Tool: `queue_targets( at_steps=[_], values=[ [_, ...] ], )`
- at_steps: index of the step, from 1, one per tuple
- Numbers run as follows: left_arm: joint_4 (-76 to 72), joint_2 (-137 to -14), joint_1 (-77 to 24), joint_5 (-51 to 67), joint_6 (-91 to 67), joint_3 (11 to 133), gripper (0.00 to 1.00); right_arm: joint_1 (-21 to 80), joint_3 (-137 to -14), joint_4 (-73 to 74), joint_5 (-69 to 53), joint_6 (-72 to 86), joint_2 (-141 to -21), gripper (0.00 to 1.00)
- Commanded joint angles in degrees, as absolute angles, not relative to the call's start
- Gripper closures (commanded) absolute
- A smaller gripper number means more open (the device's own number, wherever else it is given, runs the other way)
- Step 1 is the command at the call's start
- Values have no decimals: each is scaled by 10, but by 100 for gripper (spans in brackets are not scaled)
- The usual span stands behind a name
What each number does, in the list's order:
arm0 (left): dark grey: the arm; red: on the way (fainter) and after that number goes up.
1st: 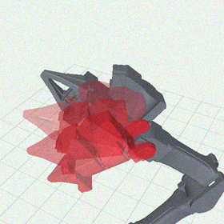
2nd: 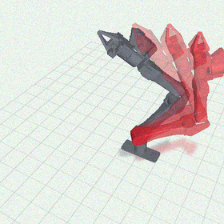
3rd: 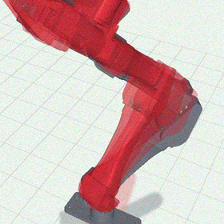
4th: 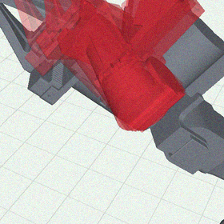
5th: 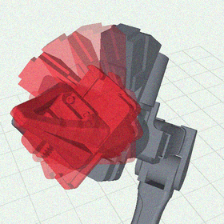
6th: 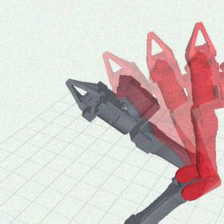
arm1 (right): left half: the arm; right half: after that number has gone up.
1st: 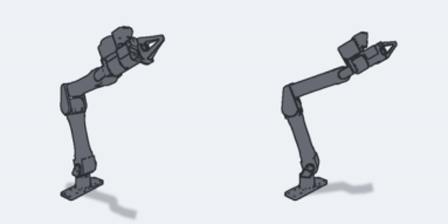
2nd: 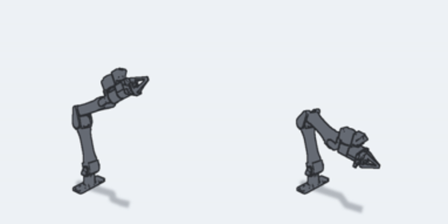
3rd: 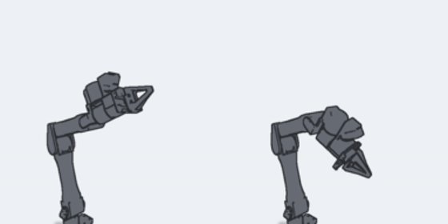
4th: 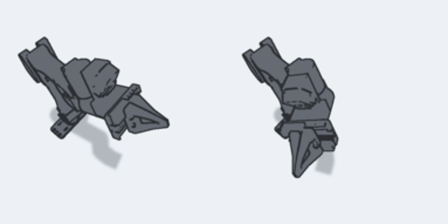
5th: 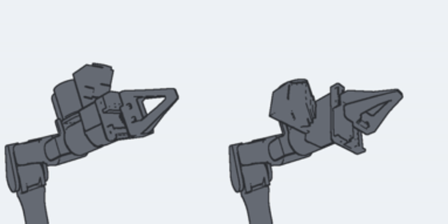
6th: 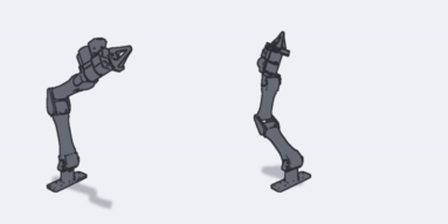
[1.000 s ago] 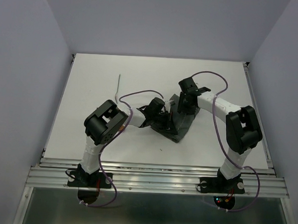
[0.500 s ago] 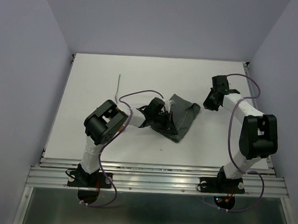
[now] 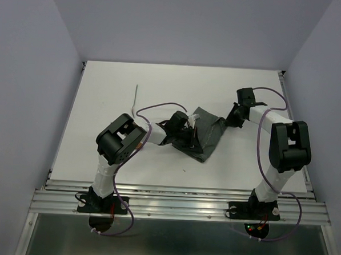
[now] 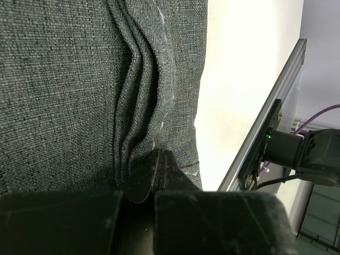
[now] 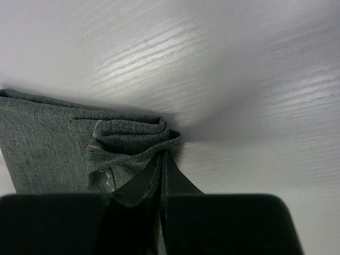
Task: Fold the napkin into a case and place the utensils inside
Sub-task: Smooth out the 2/3-rectangle-folded napkin at the center of the board.
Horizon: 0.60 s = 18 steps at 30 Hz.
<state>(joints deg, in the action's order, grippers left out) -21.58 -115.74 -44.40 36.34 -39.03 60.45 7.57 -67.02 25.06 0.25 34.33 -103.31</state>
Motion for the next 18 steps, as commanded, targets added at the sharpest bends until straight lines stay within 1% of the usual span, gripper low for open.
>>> queue_targets(
  at_steps=[1, 18],
  values=[
    [-176, -1143, -441, 357, -367, 593, 100, 76, -694, 215, -28, 349, -1028, 99],
    [-165, -1157, -441, 374, -353, 613, 100, 83, -722, 200, -81, 354, -1044, 99]
  ],
)
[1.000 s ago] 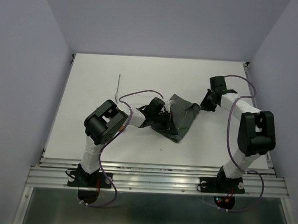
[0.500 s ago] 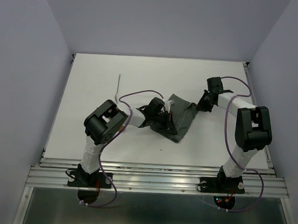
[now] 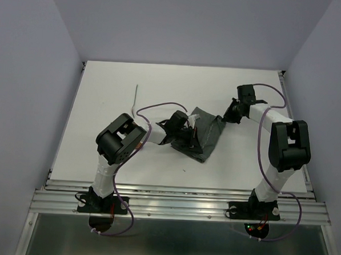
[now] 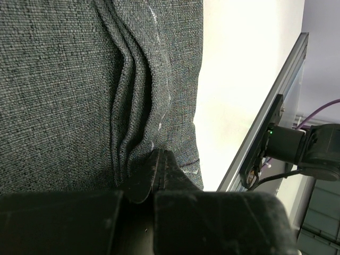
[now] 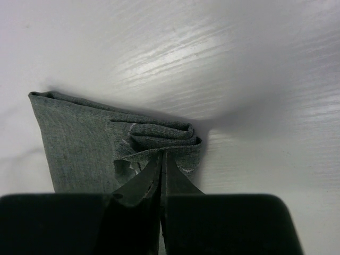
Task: Fold the napkin into a case and place the utensils inside
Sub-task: Smooth out the 2/3-rectangle-folded napkin at the center of the board.
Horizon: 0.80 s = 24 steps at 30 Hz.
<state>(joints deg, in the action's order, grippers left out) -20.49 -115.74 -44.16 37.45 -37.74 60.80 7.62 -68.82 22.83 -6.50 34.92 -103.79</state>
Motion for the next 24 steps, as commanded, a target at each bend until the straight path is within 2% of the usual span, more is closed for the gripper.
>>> queue_targets(
  at_steps=[1, 24],
  values=[
    [-164, -1158, -441, 374, -353, 614, 100, 83, -724, 200, -82, 354, -1049, 99],
    [-127, -1151, -441, 377, -315, 637, 100, 137, -768, 198, -55, 368, -1126, 99]
  ],
)
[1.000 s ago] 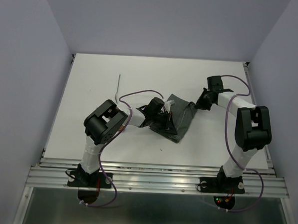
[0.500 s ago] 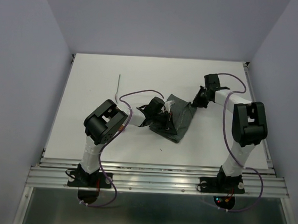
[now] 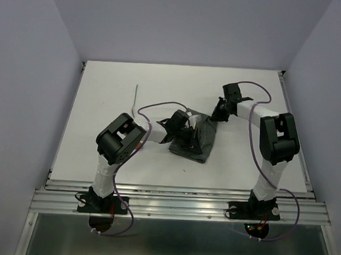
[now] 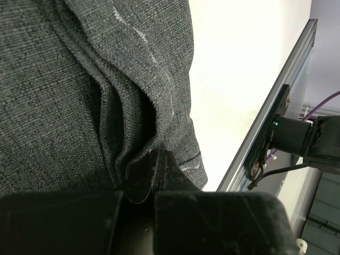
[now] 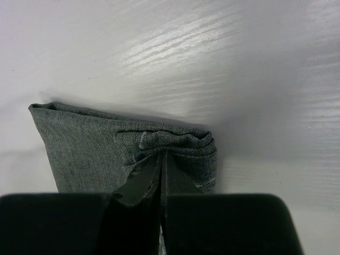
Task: Fold the napkin into a case and place the utensils inside
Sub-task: Smooth out the 2/3-rectangle-folded napkin at the center of the board.
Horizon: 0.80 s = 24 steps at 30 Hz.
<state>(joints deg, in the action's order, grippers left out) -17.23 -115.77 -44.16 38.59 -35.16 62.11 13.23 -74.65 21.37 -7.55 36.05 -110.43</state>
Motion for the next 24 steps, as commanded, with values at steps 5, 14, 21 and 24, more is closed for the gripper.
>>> queue_targets(
  at_steps=[5, 14, 21, 24],
  values=[
    [-59, -1108, -441, 349, -283, 660, 96, 137, -765, 200, -42, 368, -1165, 99],
    [18, -1027, -422, 330, -247, 715, 61, 137, -761, 197, -40, 367, -1162, 99],
    [14, -1060, -350, 323, -256, 750, 65, 137, -755, 197, -37, 368, -1150, 99],
    [11, -1094, -336, 304, -258, 768, 68, 137, -754, 198, -33, 370, -1145, 99]
  ],
)
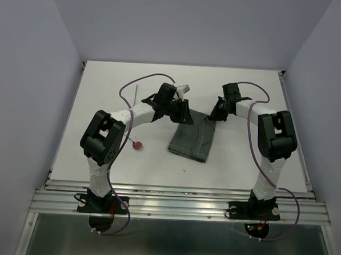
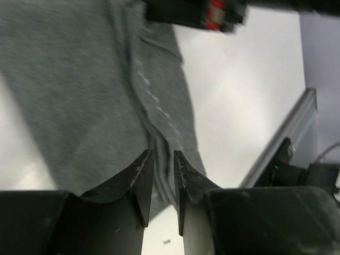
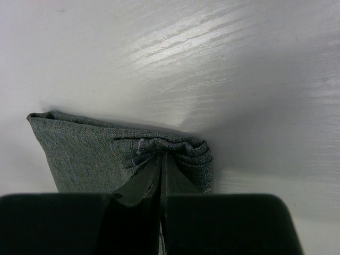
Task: Fold the napkin into a case and place the utensils inside
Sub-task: Smooth out the 2/3-rectangle-folded napkin at the center of the board.
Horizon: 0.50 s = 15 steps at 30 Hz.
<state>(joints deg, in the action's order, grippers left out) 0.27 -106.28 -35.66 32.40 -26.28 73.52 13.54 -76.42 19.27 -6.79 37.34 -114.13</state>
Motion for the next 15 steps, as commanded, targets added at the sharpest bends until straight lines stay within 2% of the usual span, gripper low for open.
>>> queue_targets(
  at_steps=[1, 7, 15],
  values=[
    [11, -1104, -334, 298, -258, 773, 68, 137, -754, 197, -33, 371, -1145, 99],
    [8, -1171, -330, 287, -266, 770, 71, 137, -755, 197, -36, 374, -1142, 99],
    [-13, -1158, -338, 294, -275, 695, 74, 137, -743, 197, -38, 373, -1124, 99]
  ],
)
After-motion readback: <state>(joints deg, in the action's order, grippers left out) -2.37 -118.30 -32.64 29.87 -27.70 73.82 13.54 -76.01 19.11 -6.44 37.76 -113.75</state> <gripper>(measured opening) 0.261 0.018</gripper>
